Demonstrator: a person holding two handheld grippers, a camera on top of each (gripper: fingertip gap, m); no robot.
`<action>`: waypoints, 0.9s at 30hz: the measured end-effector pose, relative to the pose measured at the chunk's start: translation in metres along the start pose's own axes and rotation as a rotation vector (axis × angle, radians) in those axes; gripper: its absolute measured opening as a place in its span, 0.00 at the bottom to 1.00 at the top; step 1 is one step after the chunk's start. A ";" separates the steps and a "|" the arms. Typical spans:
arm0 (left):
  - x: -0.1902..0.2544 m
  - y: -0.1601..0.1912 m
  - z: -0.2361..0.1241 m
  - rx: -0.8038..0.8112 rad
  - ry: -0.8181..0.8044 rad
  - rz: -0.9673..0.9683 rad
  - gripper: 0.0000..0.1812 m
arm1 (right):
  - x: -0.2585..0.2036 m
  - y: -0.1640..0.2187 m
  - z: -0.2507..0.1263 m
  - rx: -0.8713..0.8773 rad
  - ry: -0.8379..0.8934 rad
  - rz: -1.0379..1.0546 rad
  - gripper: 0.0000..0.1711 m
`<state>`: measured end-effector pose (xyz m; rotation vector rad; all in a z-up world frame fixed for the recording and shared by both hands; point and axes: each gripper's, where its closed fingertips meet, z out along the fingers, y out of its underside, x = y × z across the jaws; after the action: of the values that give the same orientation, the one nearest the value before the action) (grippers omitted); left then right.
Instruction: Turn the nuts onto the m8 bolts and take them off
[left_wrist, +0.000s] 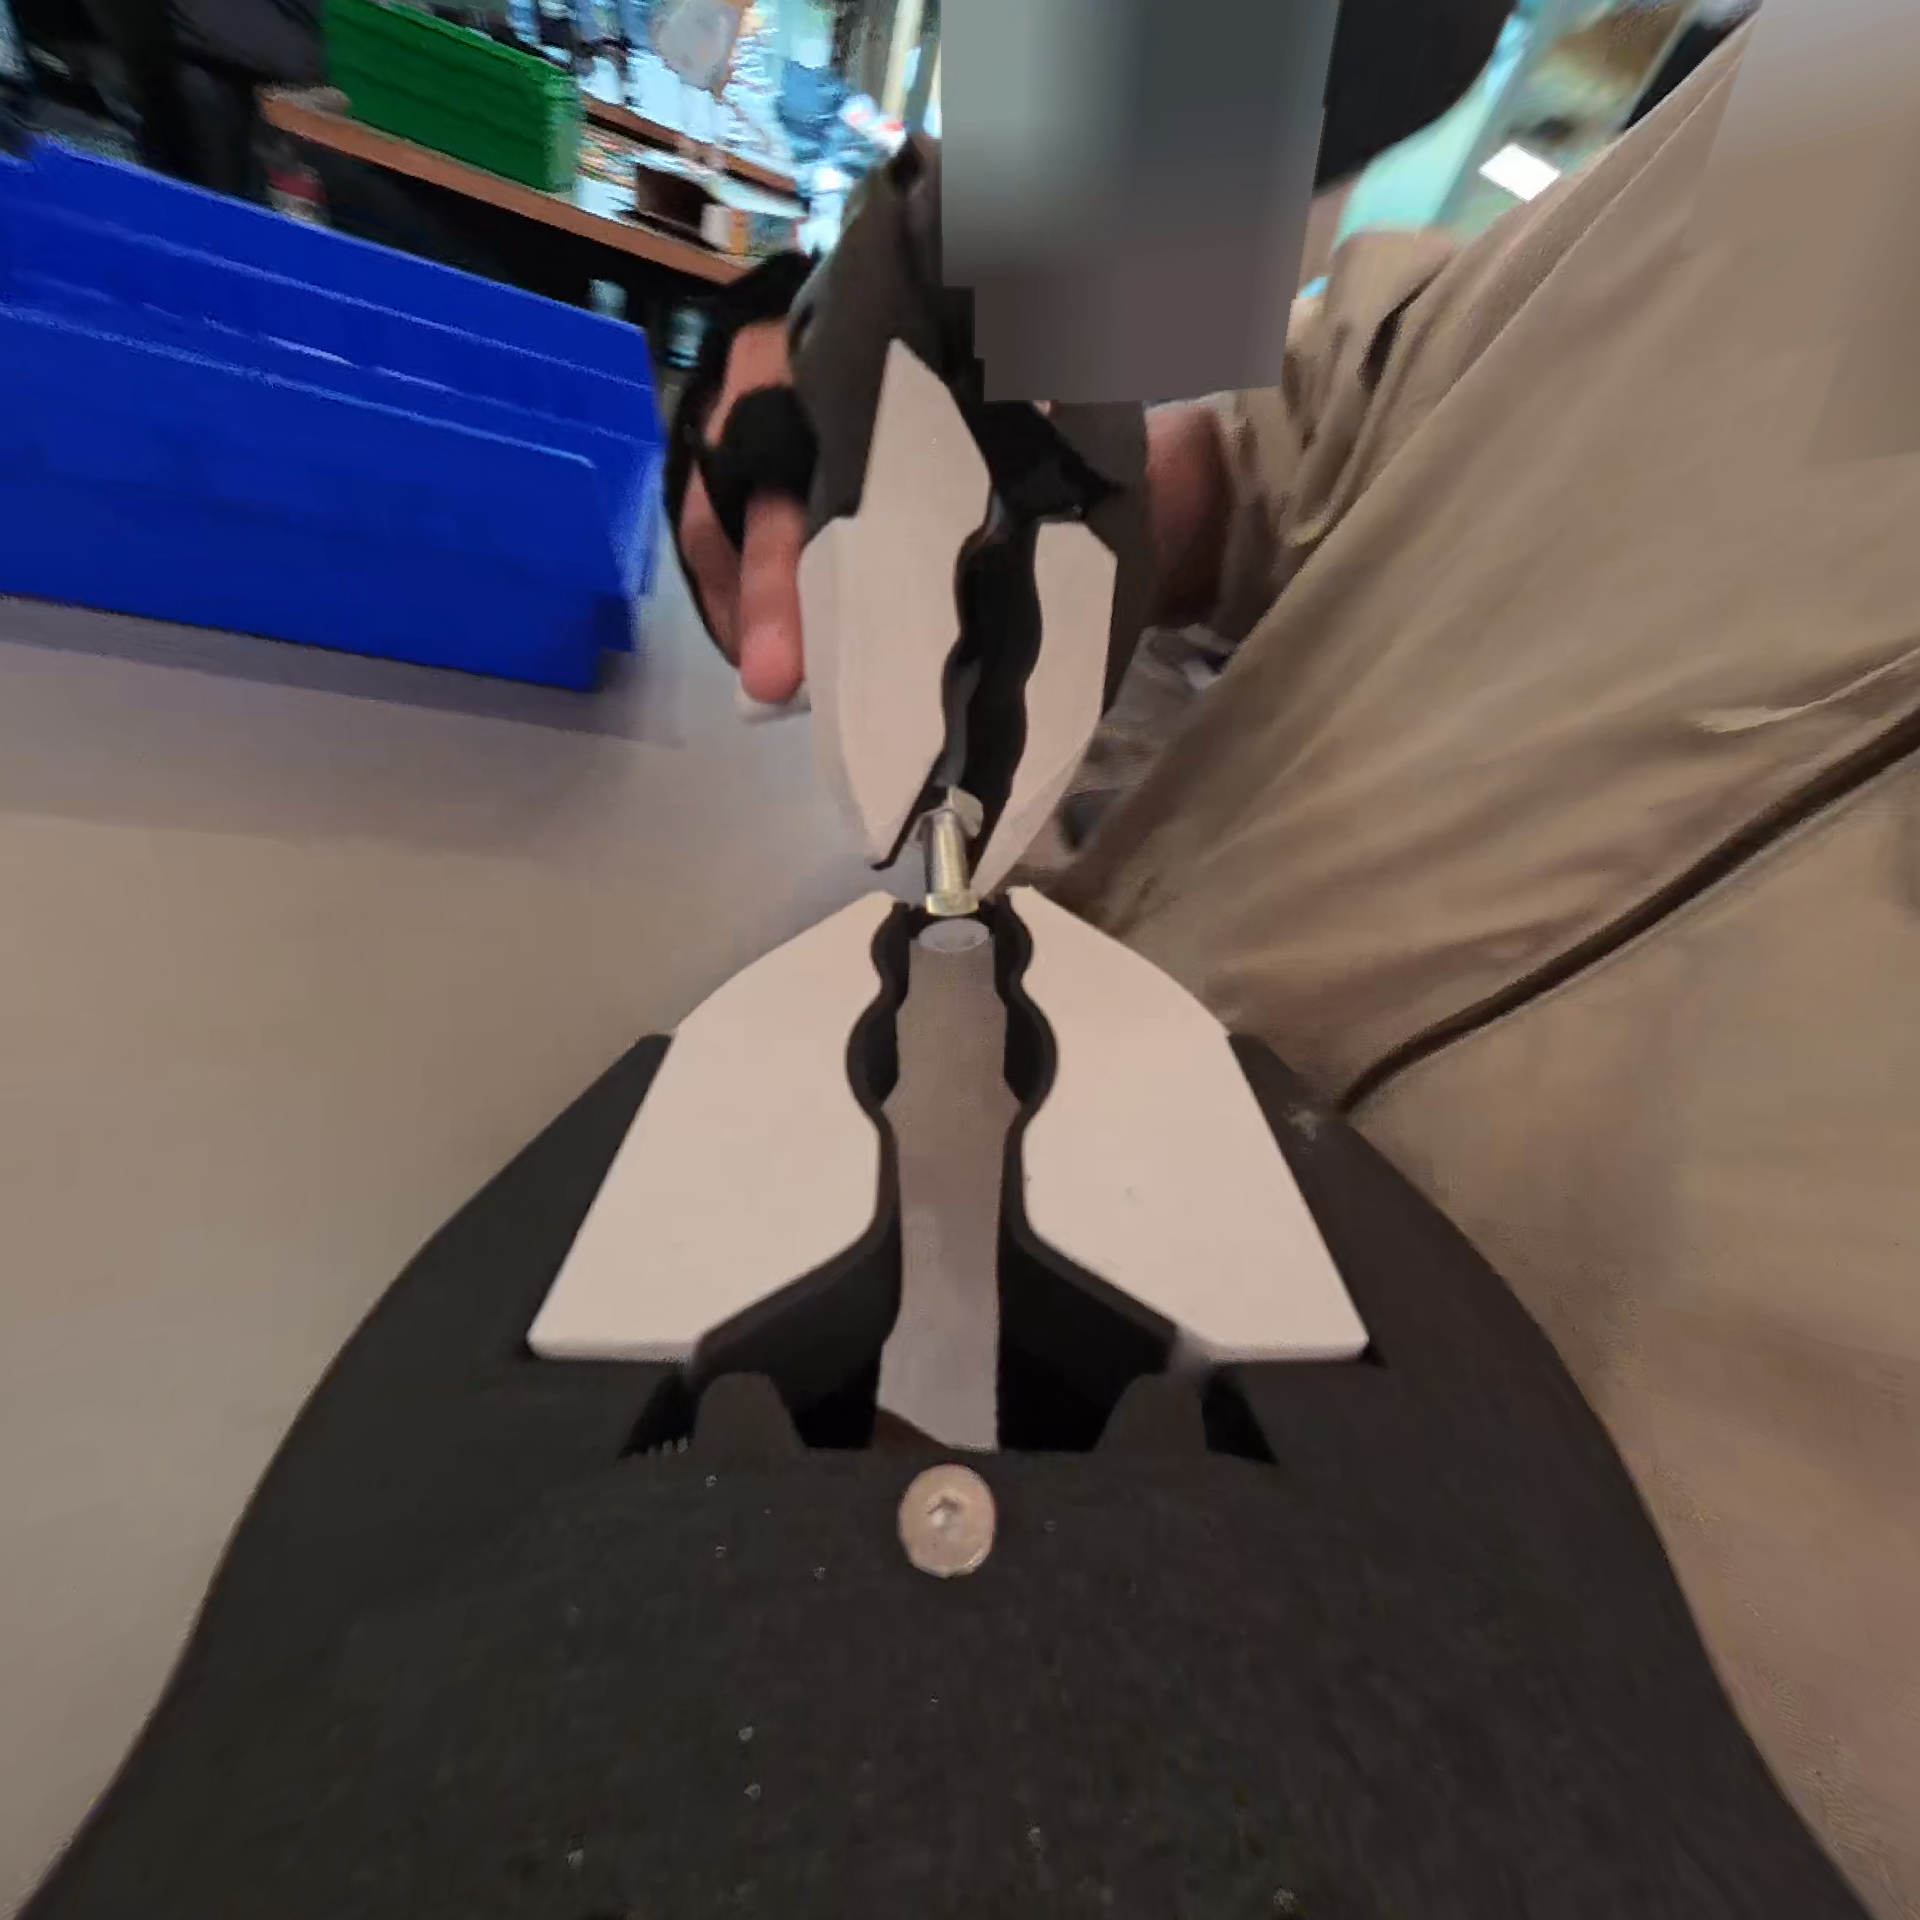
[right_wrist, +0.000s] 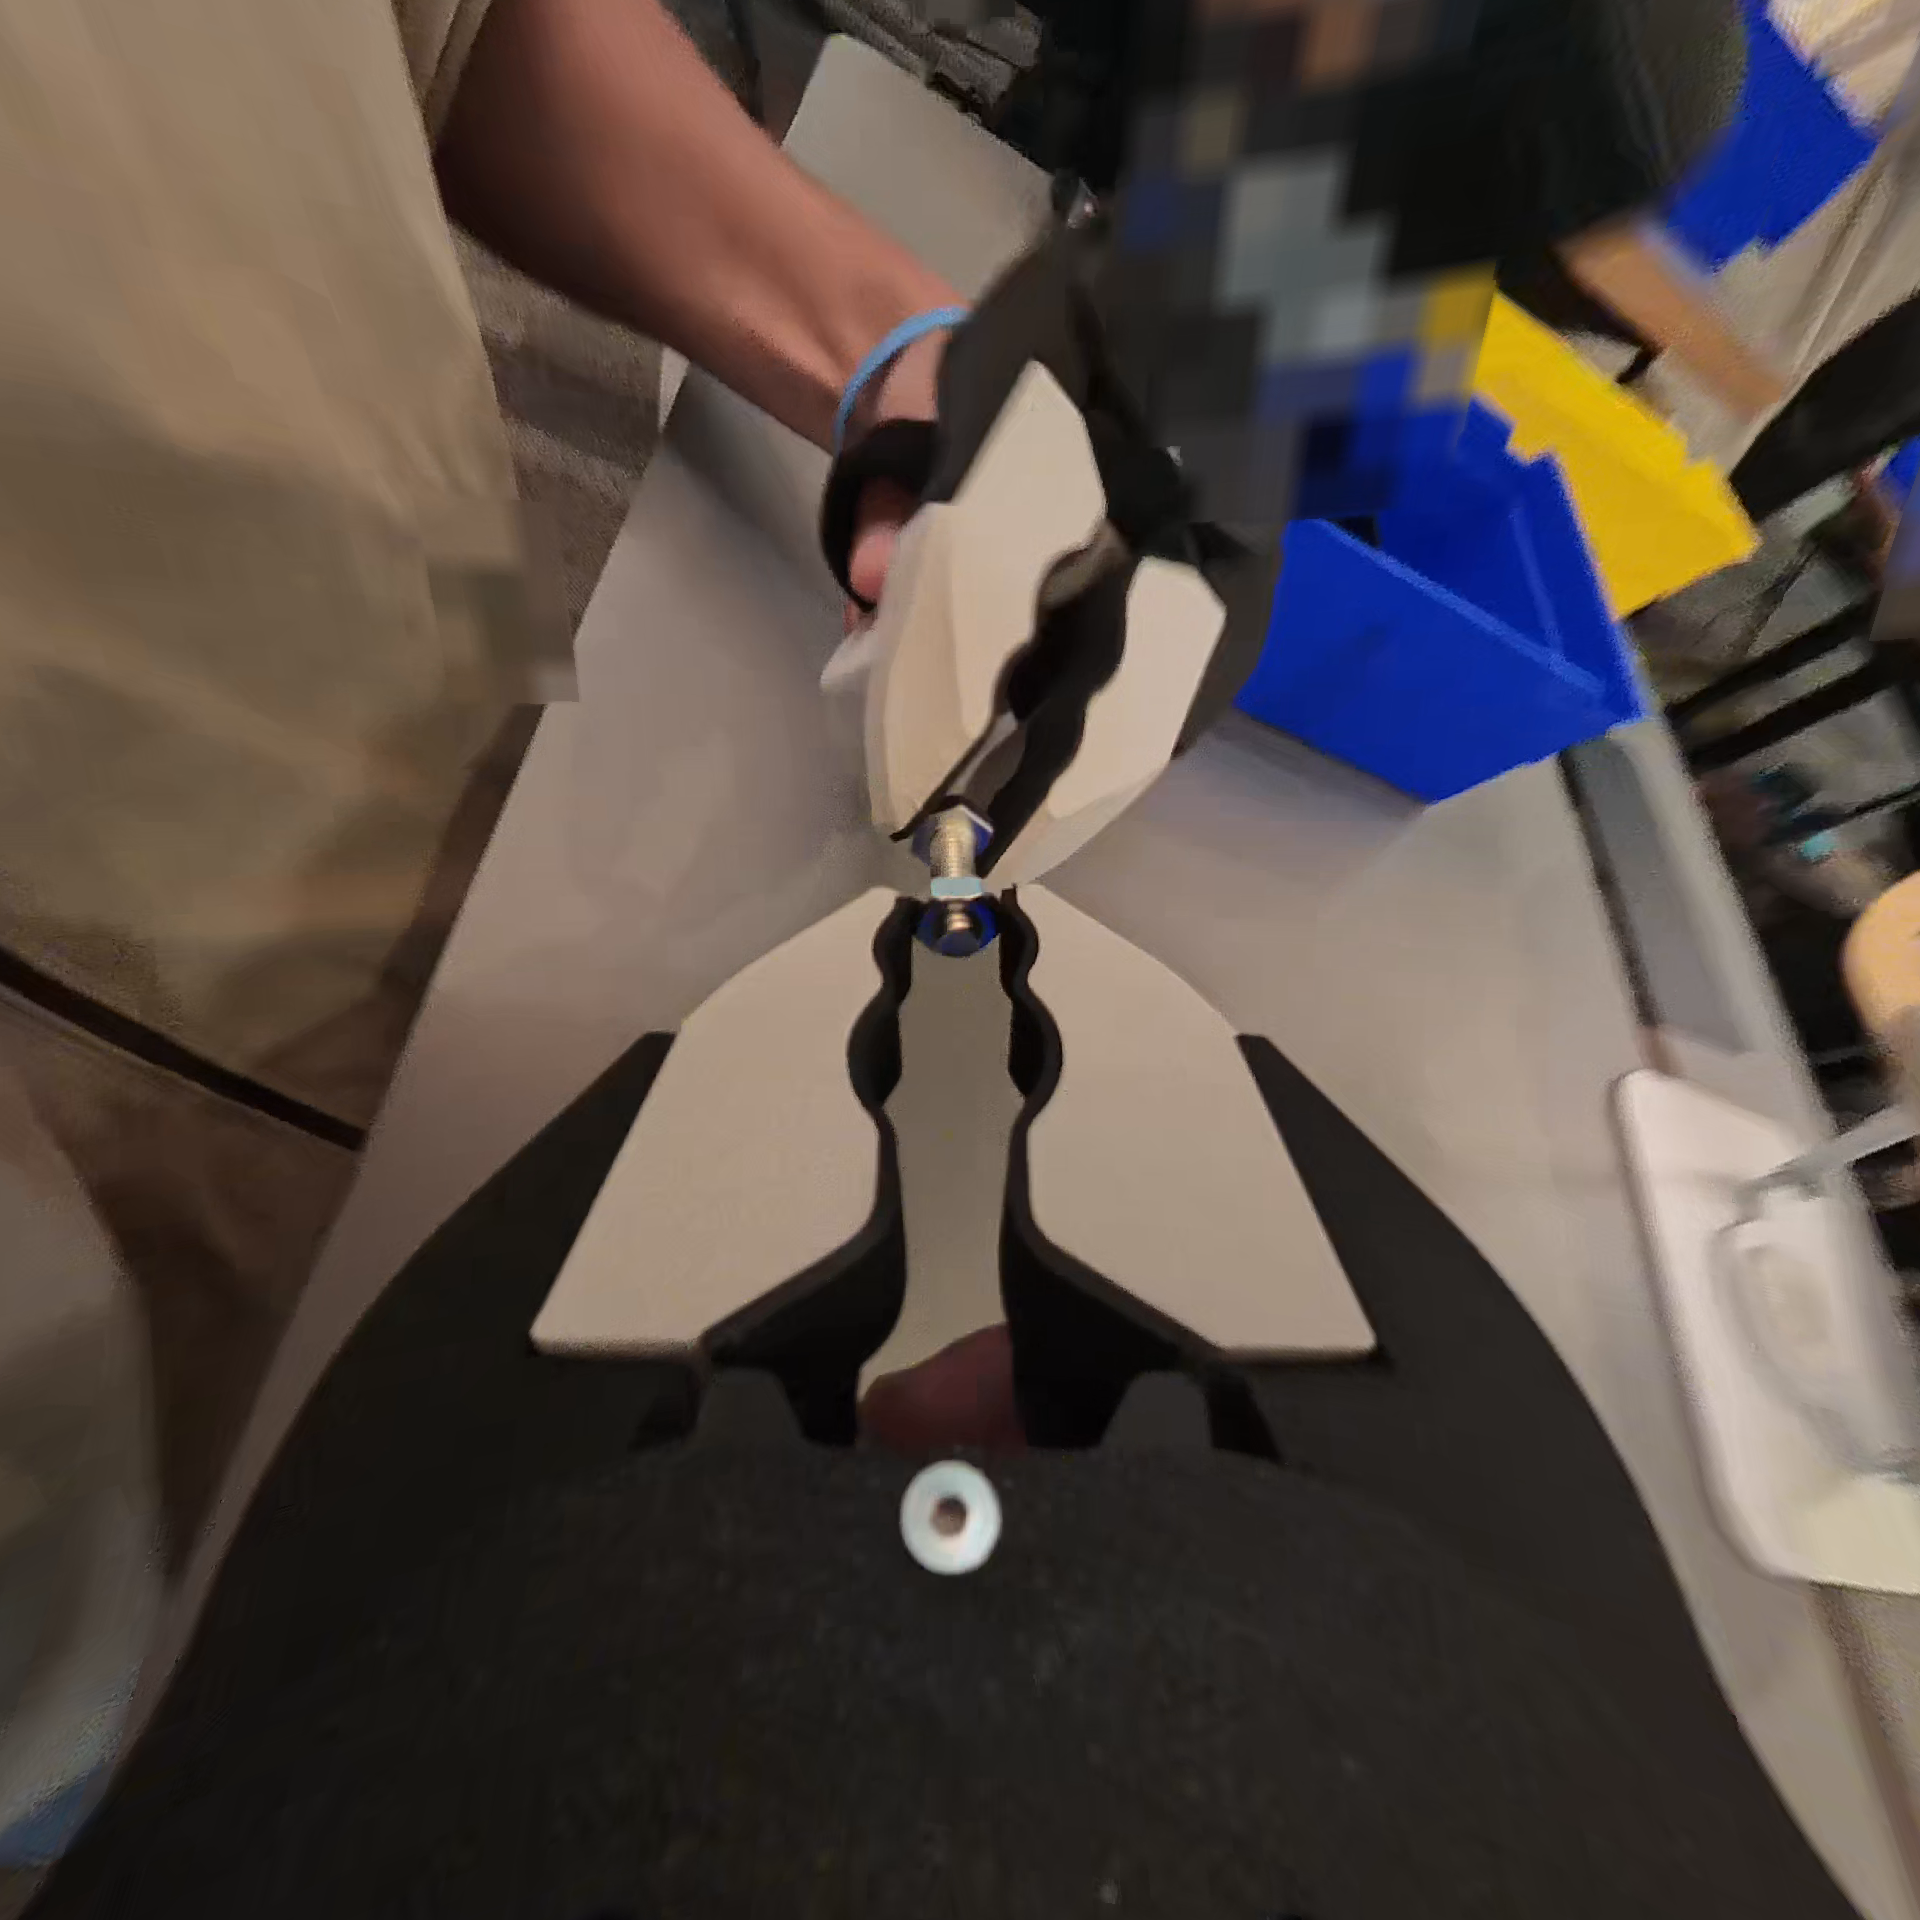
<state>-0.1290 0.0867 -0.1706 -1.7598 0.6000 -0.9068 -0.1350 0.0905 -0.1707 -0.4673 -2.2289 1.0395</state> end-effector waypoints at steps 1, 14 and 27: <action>-0.002 0.001 0.000 -0.031 -0.060 0.065 0.09 | -0.001 0.001 0.000 0.016 -0.031 0.090 0.09; -0.014 0.006 0.003 -0.252 -0.439 0.505 0.09 | -0.007 0.007 0.001 0.219 -0.354 0.804 0.14; 0.002 0.009 0.001 0.047 0.167 -0.220 0.08 | -0.003 -0.004 0.001 -0.029 0.167 -0.410 0.17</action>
<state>-0.1266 0.0825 -0.1780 -1.7417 0.4928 -1.2199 -0.1336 0.0859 -0.1688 -0.0941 -2.0745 0.7262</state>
